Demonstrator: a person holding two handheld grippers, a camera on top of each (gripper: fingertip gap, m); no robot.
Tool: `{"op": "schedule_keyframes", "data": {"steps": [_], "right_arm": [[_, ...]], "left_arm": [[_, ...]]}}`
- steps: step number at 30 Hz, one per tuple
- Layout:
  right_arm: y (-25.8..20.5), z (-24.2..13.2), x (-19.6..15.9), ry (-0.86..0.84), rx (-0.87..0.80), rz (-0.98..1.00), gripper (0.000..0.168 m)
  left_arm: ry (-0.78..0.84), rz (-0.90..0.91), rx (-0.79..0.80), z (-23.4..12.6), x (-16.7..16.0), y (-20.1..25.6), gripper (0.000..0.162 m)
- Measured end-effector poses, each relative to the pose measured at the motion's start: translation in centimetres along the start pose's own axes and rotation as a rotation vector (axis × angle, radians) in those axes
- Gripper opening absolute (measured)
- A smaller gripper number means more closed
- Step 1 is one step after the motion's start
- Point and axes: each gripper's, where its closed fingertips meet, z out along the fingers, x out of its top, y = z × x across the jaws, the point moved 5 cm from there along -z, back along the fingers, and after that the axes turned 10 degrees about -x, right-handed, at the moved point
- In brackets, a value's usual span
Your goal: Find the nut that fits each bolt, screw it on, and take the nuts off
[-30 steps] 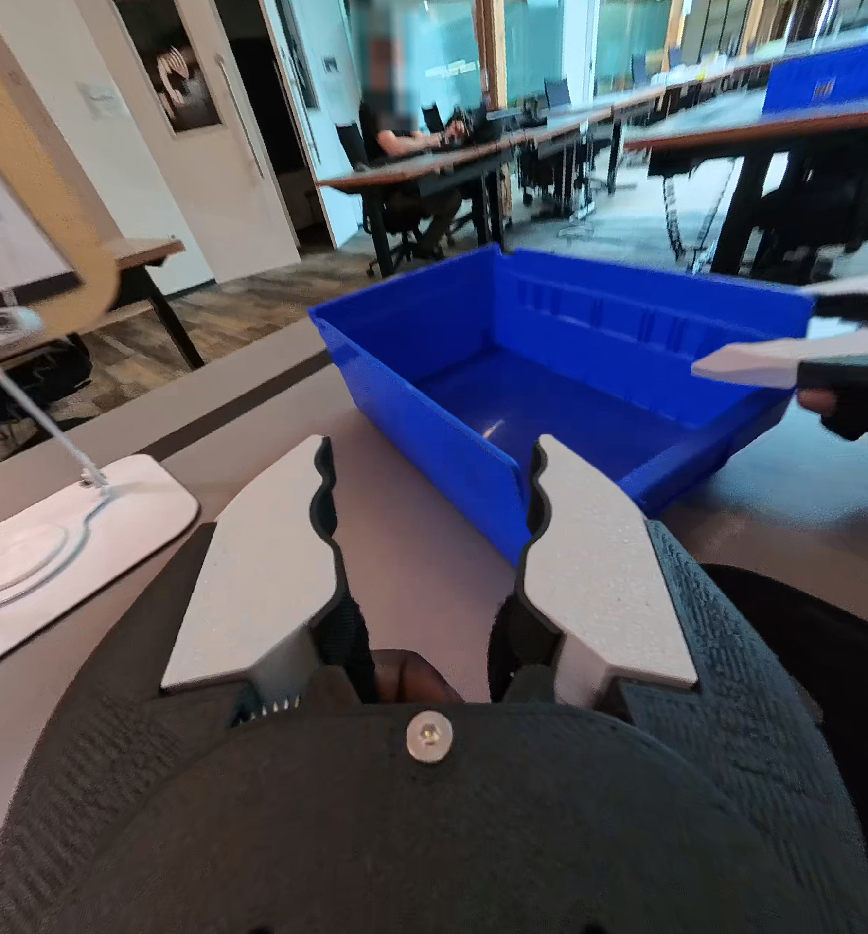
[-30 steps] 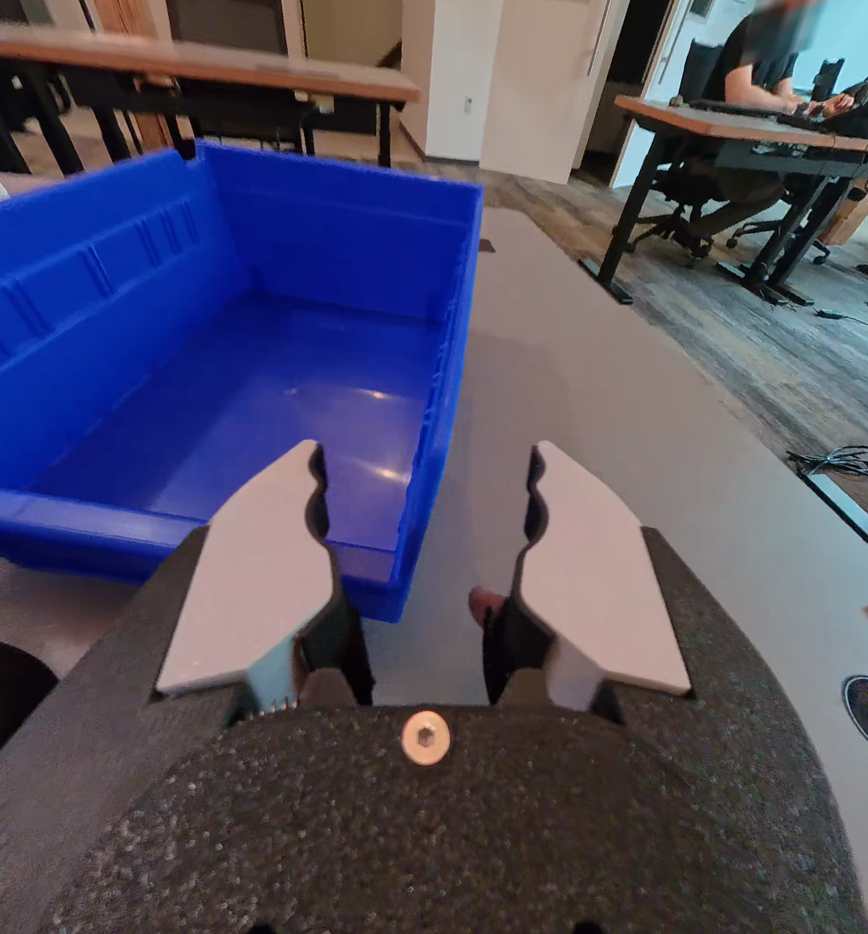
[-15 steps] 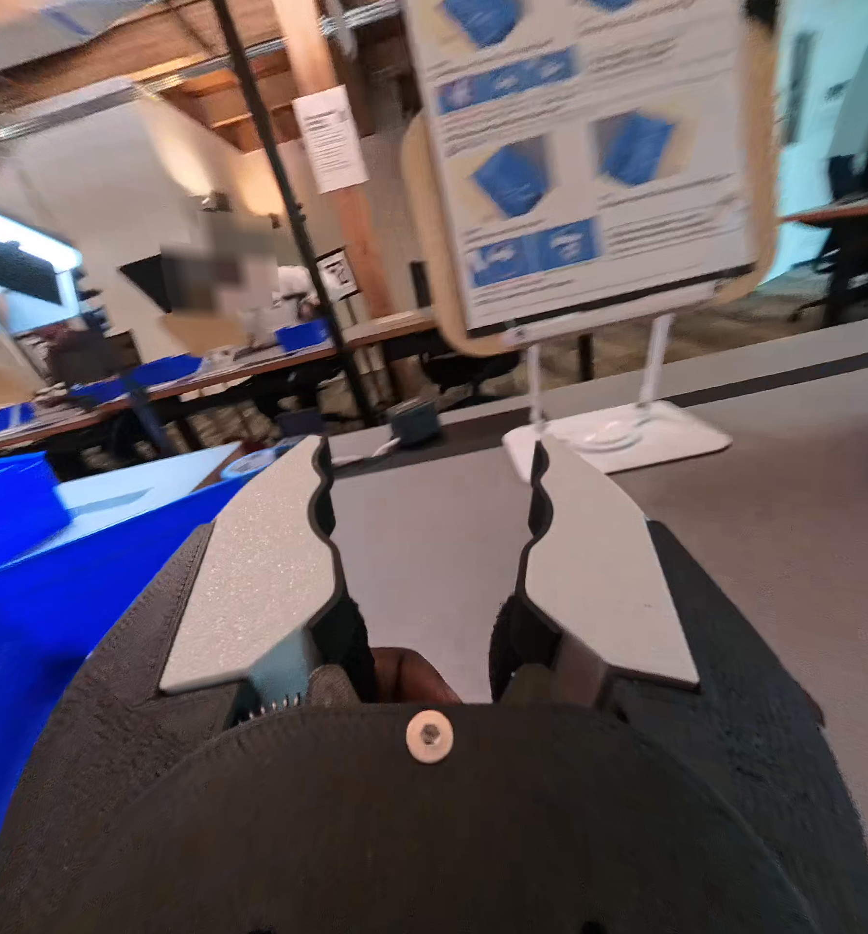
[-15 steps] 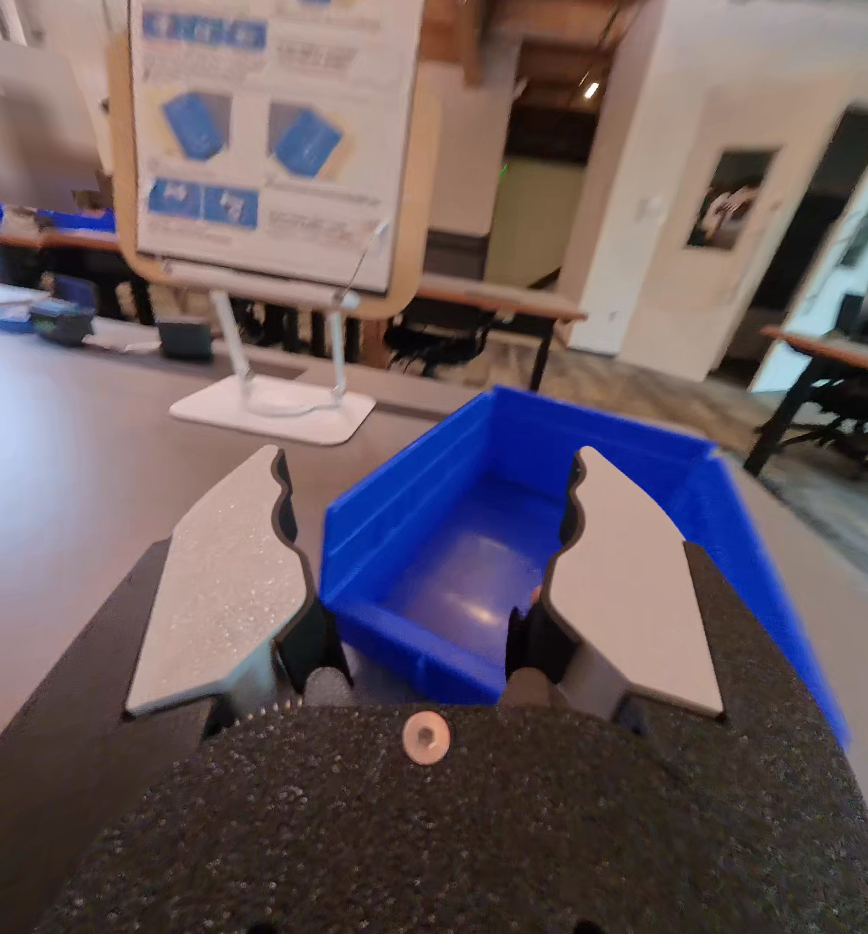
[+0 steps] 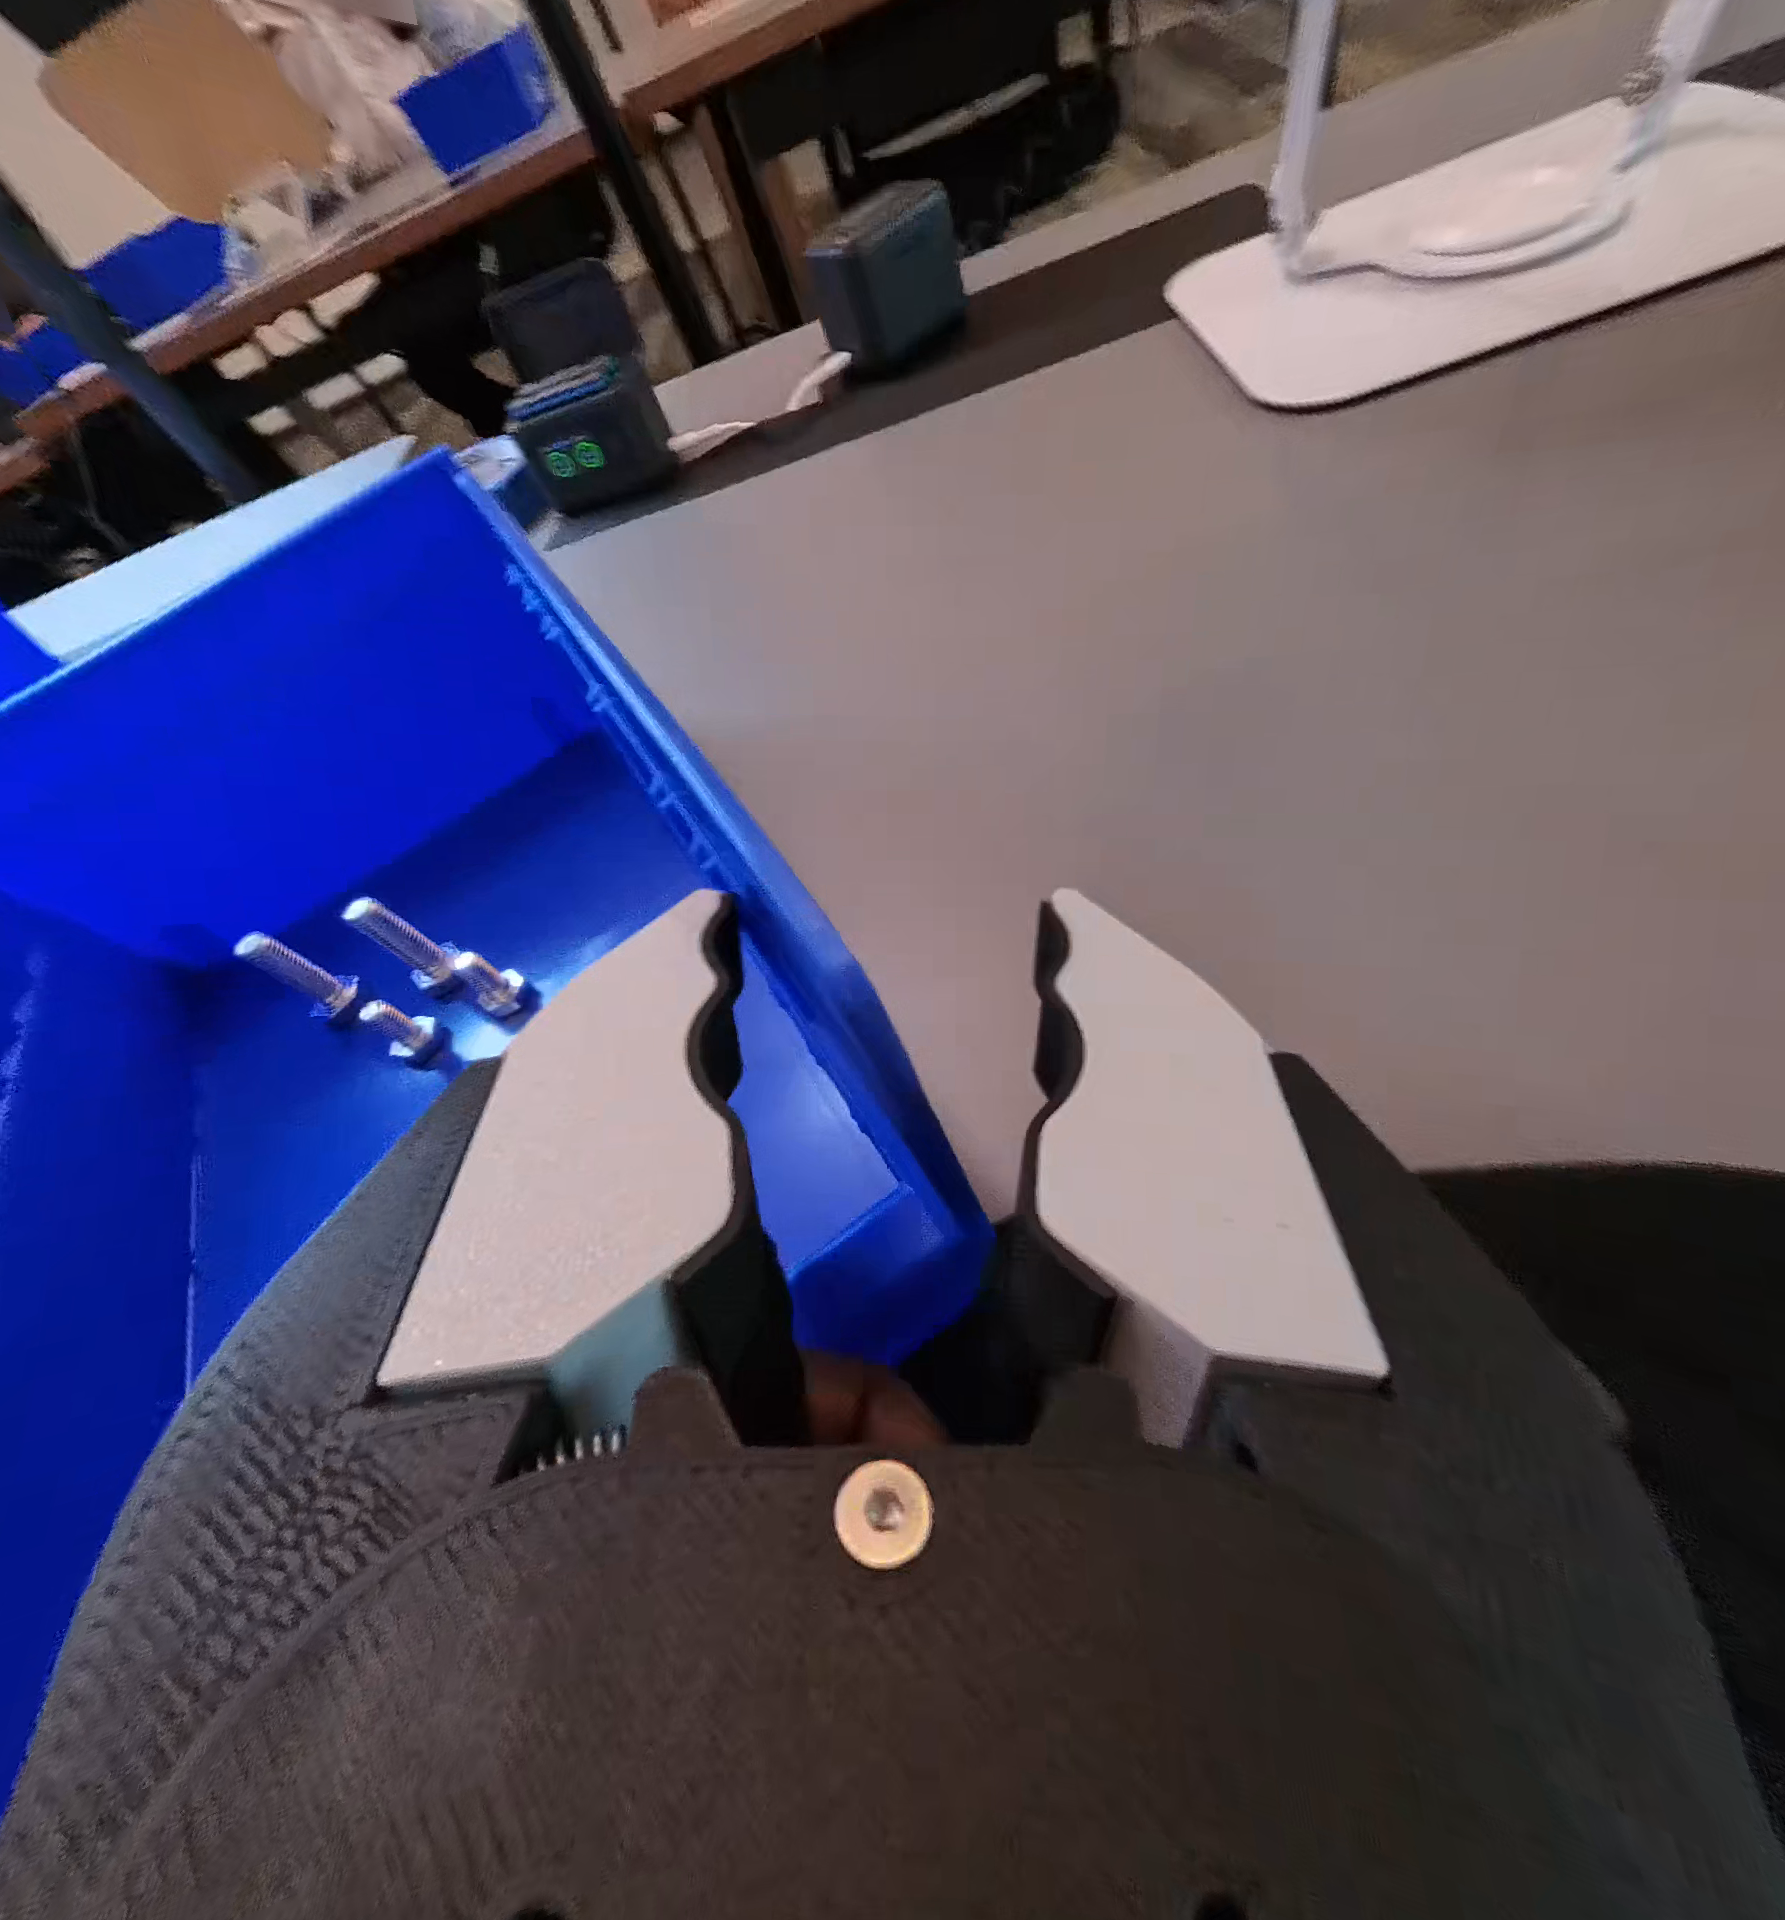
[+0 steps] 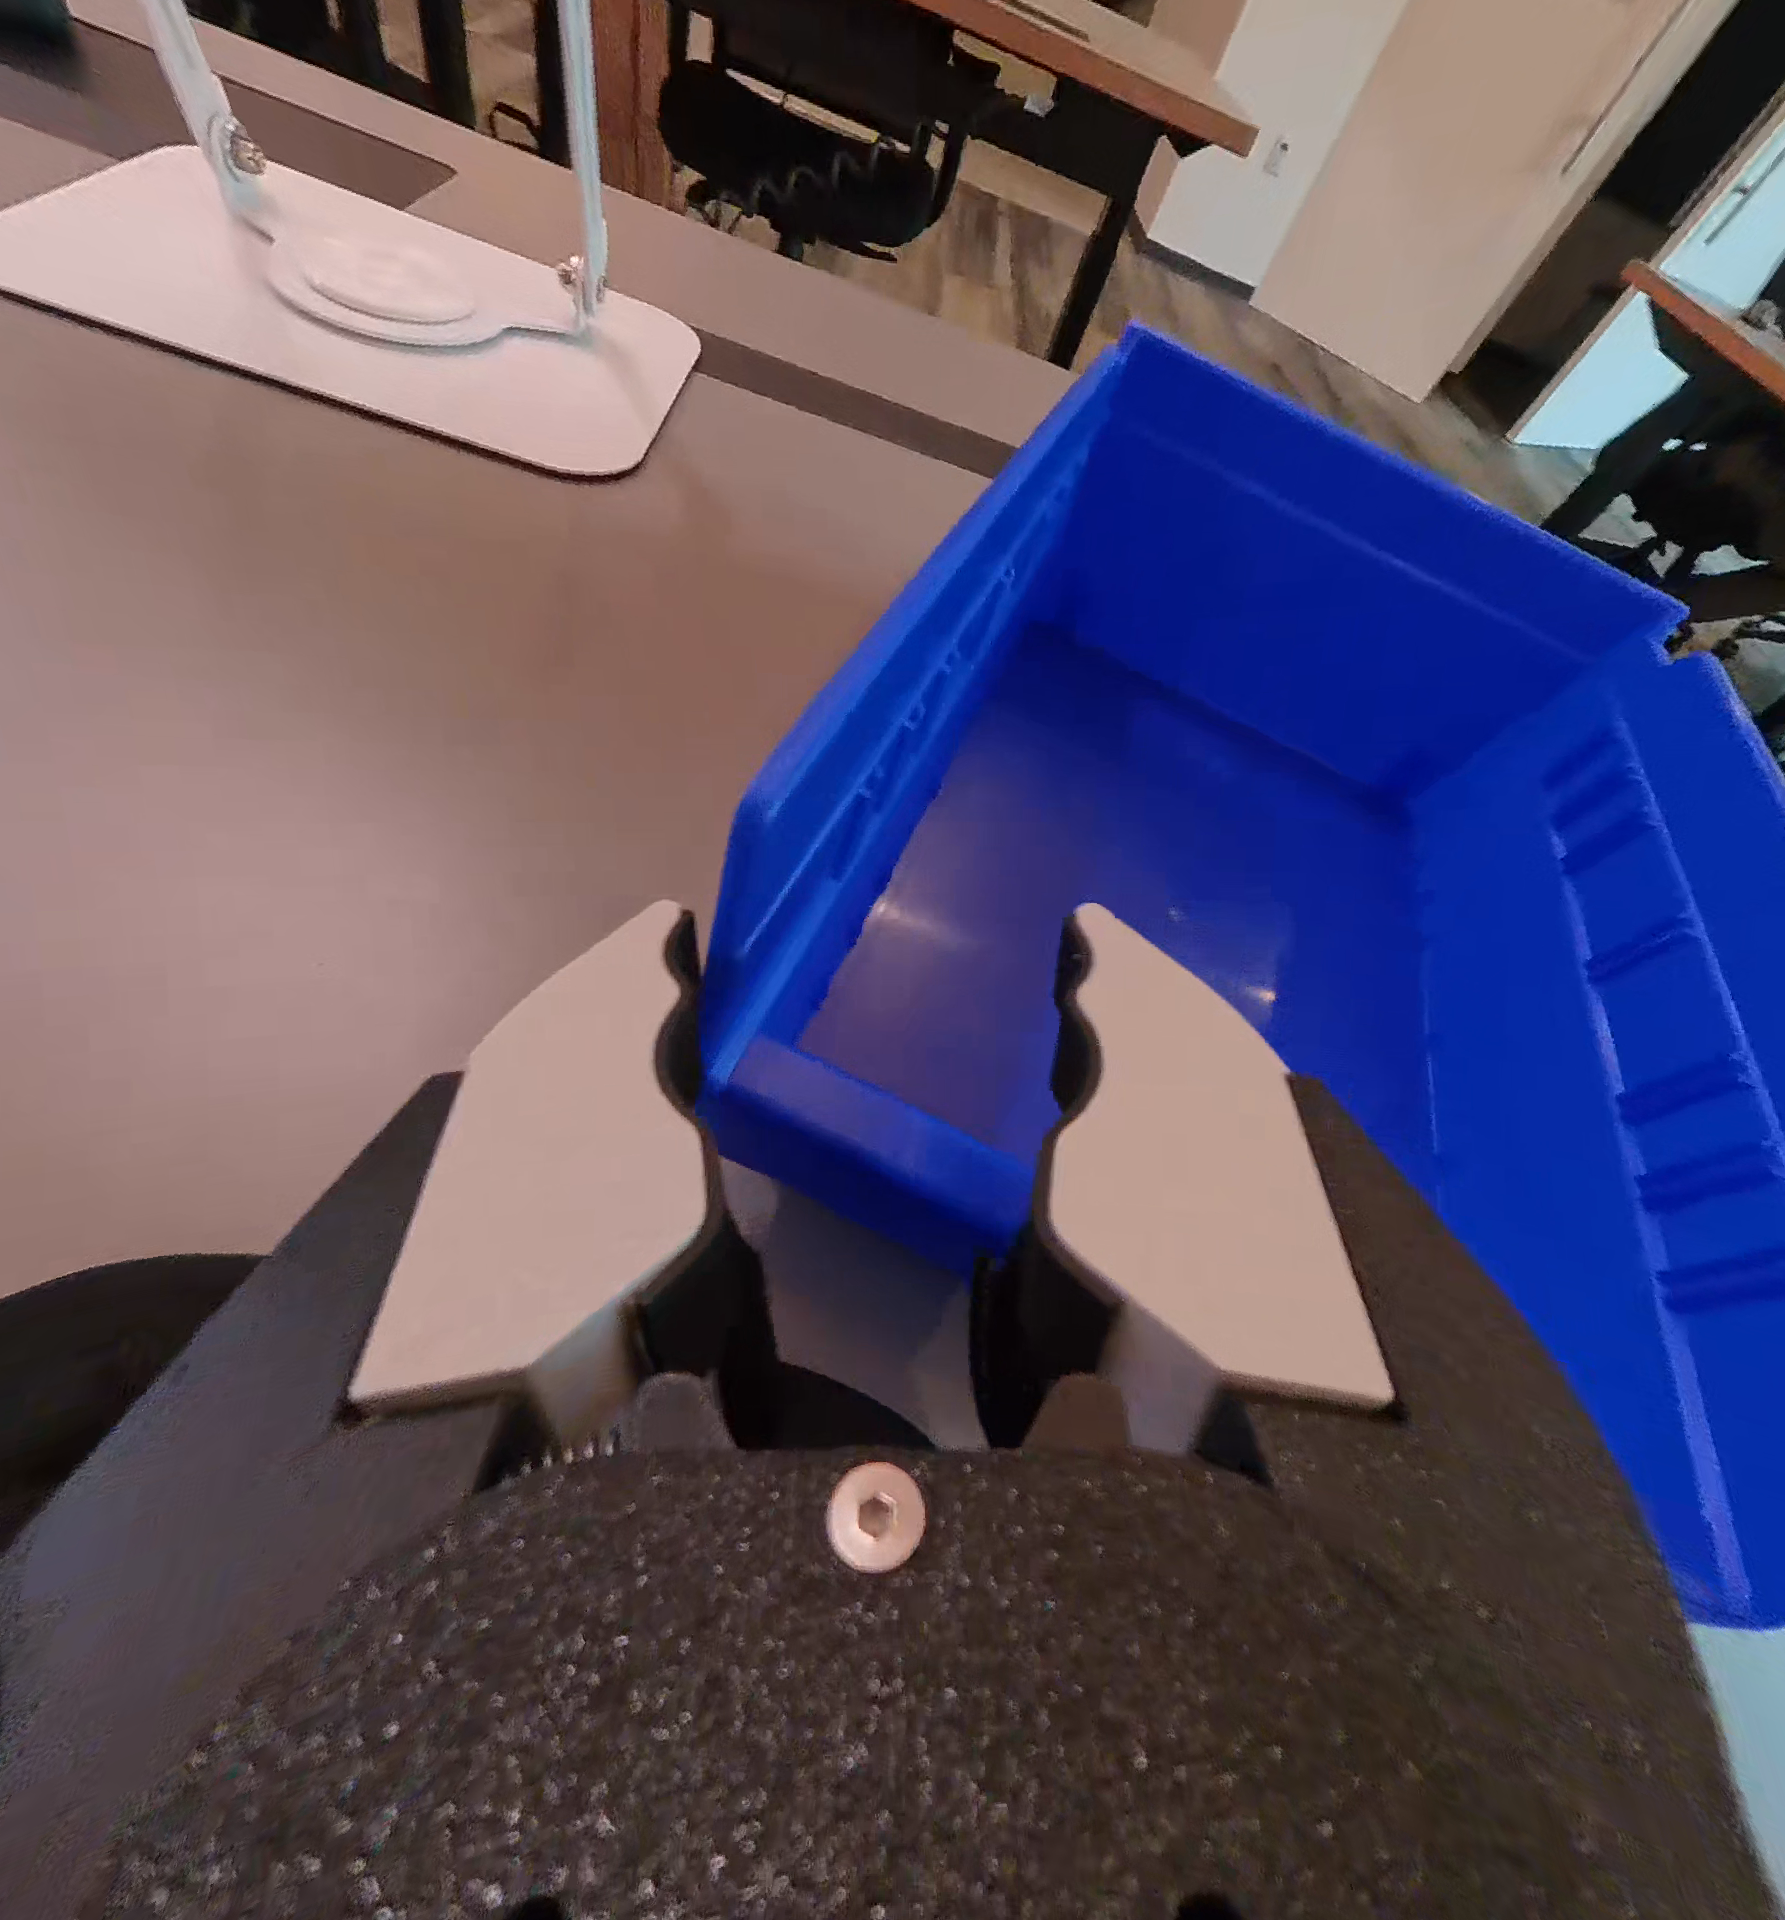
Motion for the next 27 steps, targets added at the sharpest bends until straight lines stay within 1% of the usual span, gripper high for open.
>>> {"op": "schedule_keyframes", "data": {"steps": [2,5,6,9,13,19,23,27], "right_arm": [[-0.4,-0.1,0.0,0.002,0.030,-0.020,0.052],[-0.8,-0.3,-0.2,0.024,0.033,-0.105,0.020],[-0.7,-0.4,-0.3,0.027,0.015,-0.124,0.015],[-0.5,-0.5,-0.4,0.025,-0.001,-0.113,0.014],[0.1,-0.8,-0.8,0.019,-0.036,-0.112,0.012],[0.5,-1.2,-1.1,0.012,-0.044,-0.099,0.011],[0.5,-1.4,-1.1,0.004,-0.017,-0.066,0.010],[0.7,-1.4,-1.2,-0.001,-0.026,-0.056,0.010]], "left_arm": [[0.008,0.019,0.086,0.2,0.0,-0.7,0.030],[0.010,0.057,0.091,0.5,0.2,-0.7,0.029],[0.014,0.071,0.094,0.4,0.2,-0.7,0.027],[0.046,0.121,0.028,0.3,0.2,-0.2,0.026],[0.082,0.143,-0.064,0.2,0.3,0.3,0.021],[0.112,0.207,-0.110,0.7,0.8,1.3,0.015],[0.127,0.162,-0.151,1.0,0.9,1.1,0.014],[0.085,0.095,-0.140,1.2,1.2,1.0,0.012]]}}
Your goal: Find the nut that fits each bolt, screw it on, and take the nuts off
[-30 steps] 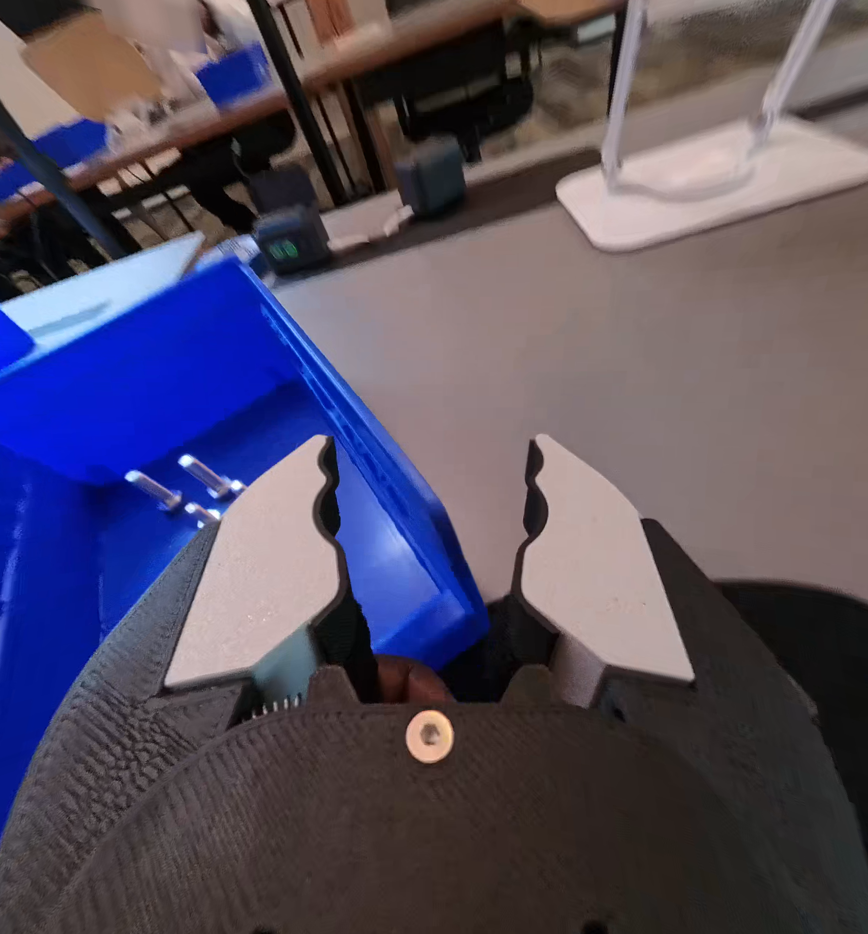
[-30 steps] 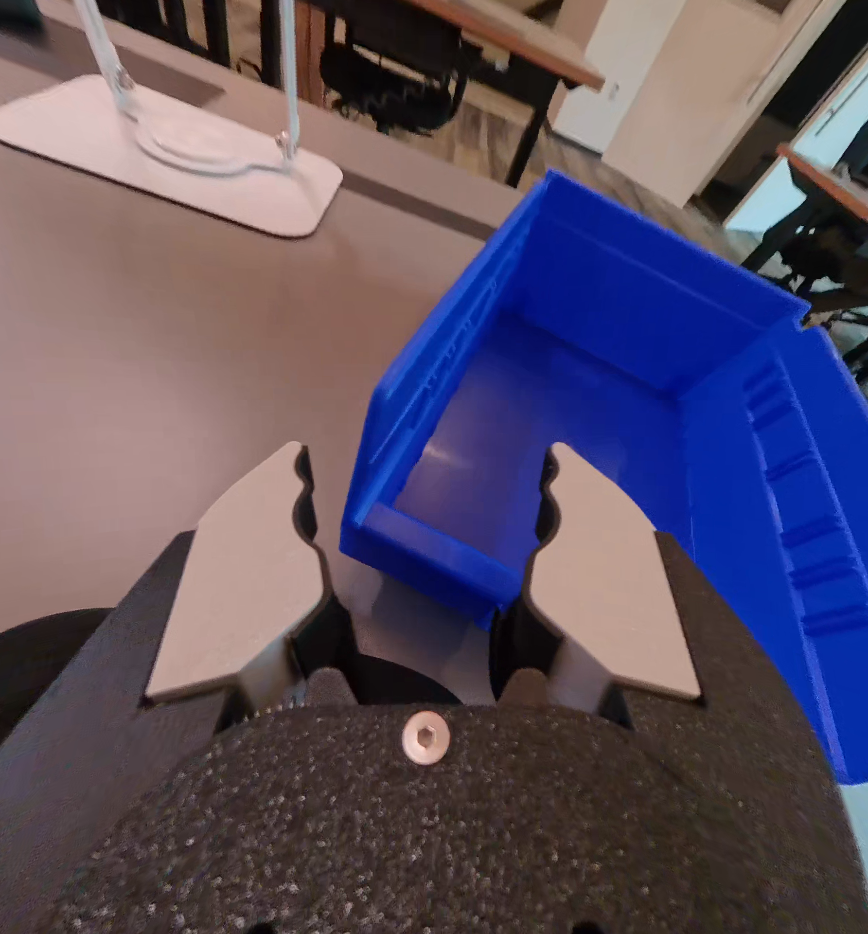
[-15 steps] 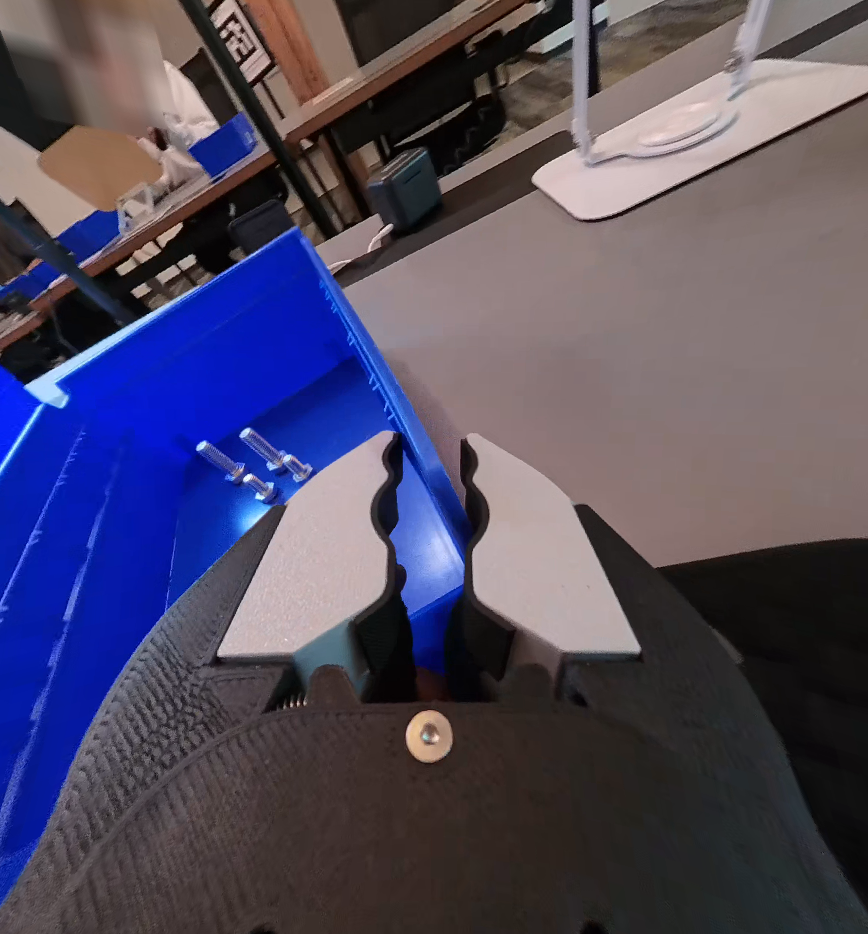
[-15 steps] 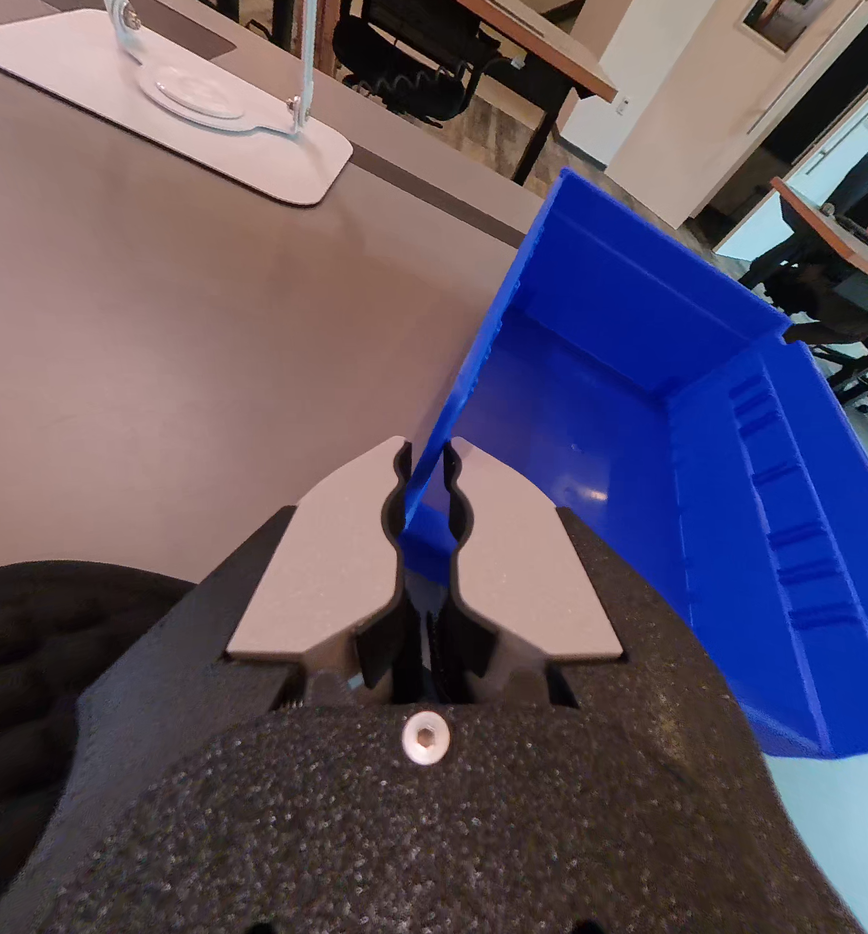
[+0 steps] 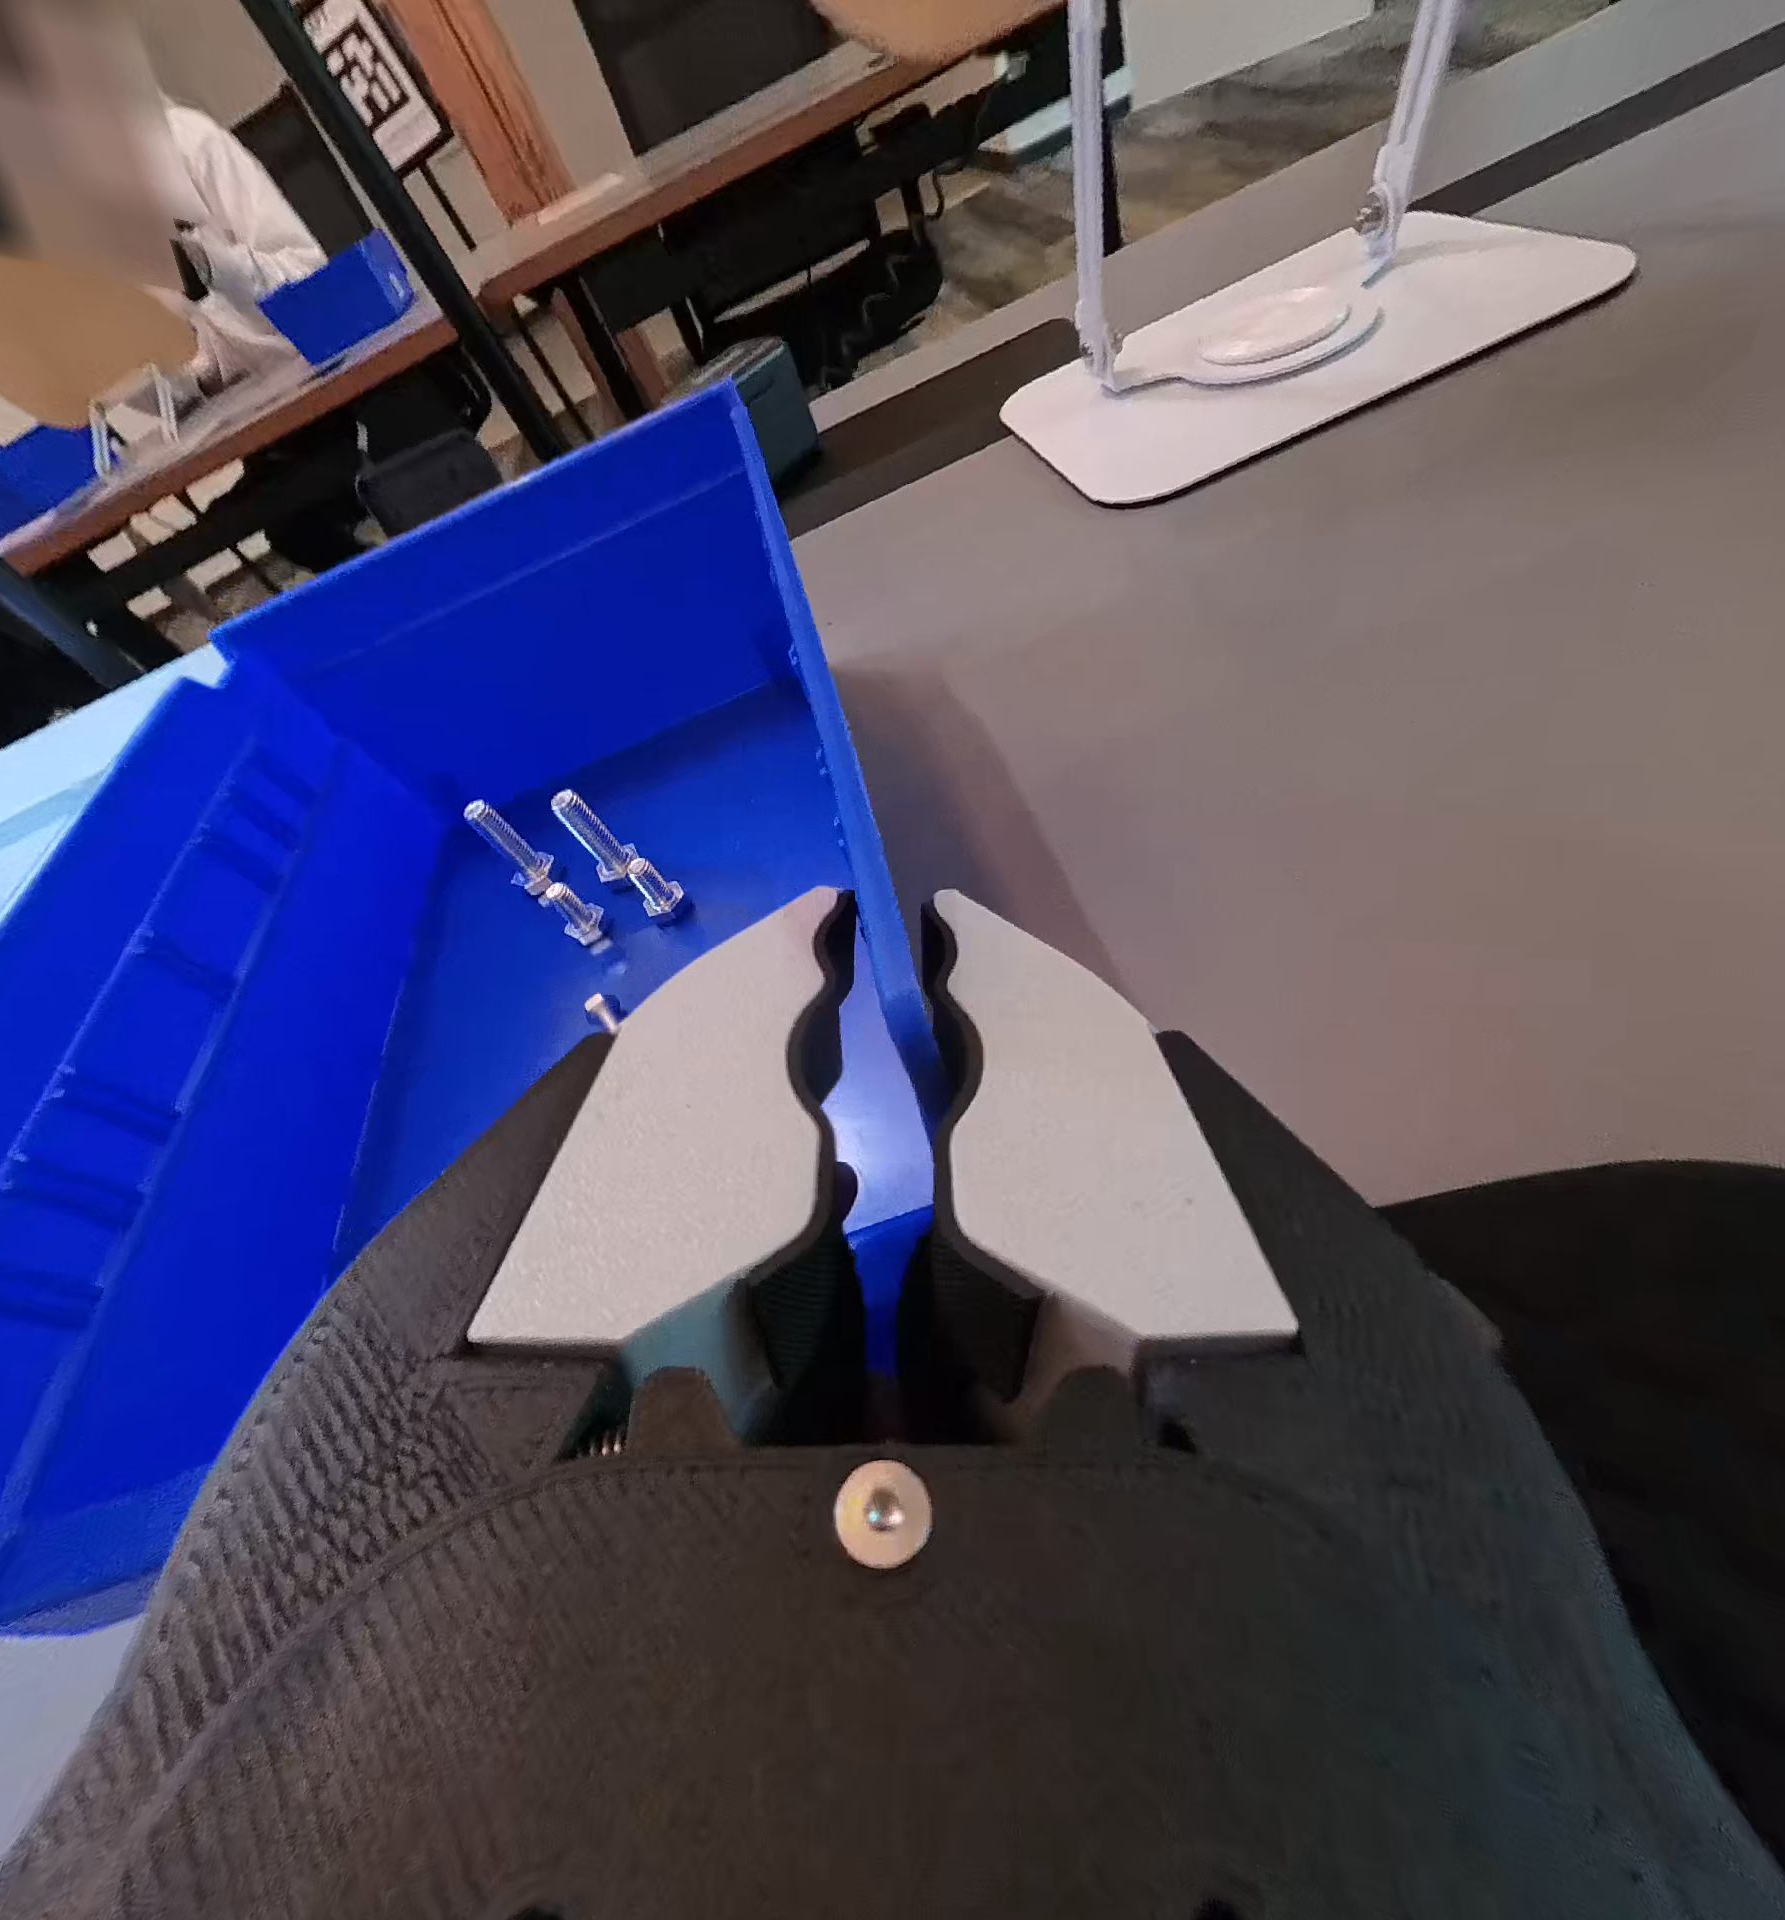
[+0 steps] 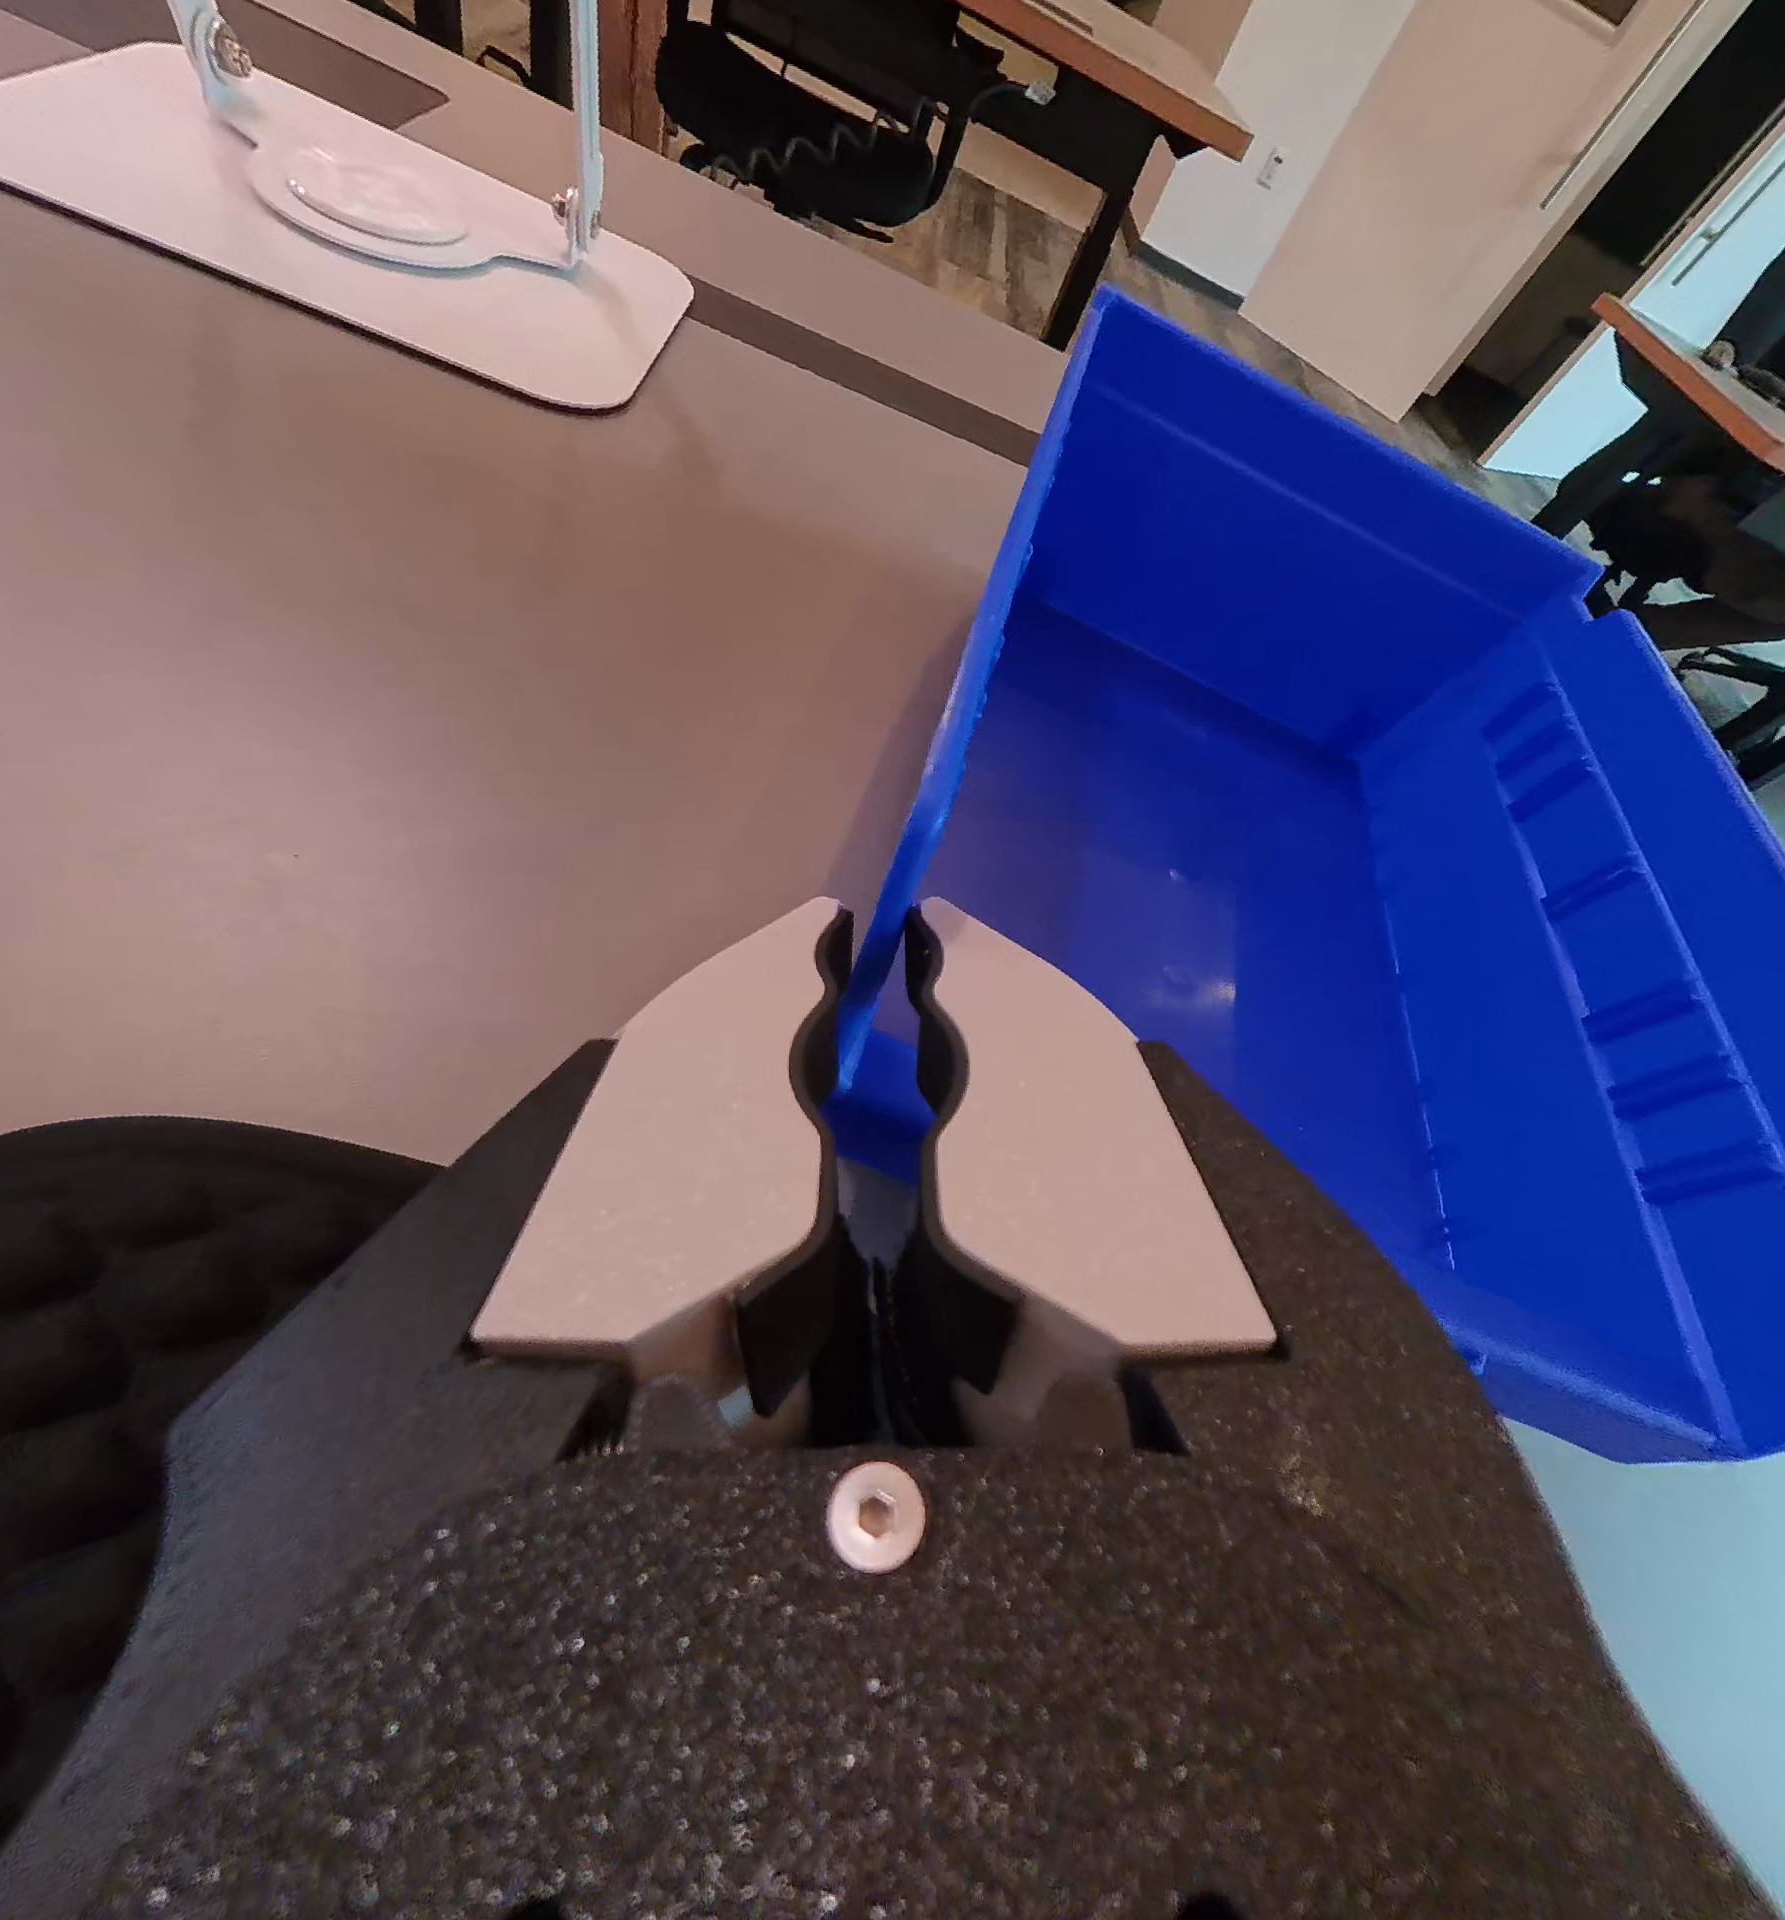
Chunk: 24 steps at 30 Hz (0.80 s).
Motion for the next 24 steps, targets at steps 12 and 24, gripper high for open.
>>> {"op": "schedule_keyframes", "data": {"steps": [12,24], "right_arm": [[-0.5,-2.2,3.4,0.132,-0.010,0.088,0.086],[-4.3,-2.9,4.7,0.150,0.109,0.072,0.101]], "left_arm": [[0.053,0.139,0.185,-0.6,6.9,5.1,0.048],[0.035,0.091,0.105,0.3,7.4,6.2,0.051]]}}
